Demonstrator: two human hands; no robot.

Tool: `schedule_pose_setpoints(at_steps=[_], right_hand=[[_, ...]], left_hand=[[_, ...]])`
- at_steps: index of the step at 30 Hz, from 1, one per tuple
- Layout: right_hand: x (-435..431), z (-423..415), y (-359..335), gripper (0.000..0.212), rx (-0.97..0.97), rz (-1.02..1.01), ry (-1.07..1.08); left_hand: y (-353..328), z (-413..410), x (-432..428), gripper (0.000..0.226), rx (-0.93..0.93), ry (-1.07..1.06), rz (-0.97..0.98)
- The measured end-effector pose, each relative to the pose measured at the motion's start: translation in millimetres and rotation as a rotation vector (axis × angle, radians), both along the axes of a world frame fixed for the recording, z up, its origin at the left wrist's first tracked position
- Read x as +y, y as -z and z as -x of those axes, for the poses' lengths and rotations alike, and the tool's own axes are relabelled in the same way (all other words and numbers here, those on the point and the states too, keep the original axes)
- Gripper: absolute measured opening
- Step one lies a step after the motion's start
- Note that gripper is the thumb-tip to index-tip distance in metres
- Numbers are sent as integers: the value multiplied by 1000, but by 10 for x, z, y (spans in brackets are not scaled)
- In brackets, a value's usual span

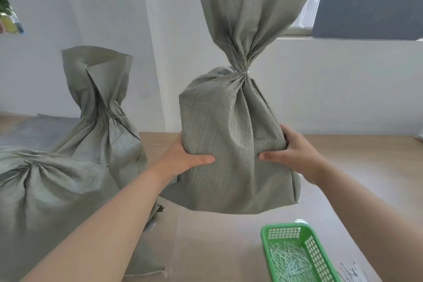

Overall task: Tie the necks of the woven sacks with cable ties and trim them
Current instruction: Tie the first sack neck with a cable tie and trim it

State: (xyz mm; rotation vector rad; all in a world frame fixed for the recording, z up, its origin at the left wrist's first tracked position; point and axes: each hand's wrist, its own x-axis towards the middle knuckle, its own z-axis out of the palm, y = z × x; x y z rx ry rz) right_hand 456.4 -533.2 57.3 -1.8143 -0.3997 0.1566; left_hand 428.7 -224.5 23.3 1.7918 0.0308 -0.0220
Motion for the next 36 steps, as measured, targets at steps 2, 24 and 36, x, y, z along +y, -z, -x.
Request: schedule_pose_setpoints(at_steps=[2,24,36], right_hand=[[52,-292,89,64,22,1,-19],[673,-2477,1657,72,64,33,-51],[757,-2622,2095,72,70,130,-1]], left_hand=[[76,-265,51,114,5,-3,14],[1583,-2392,620,101,69,-56,106],[2008,-2458,619,85,137,-66,121]])
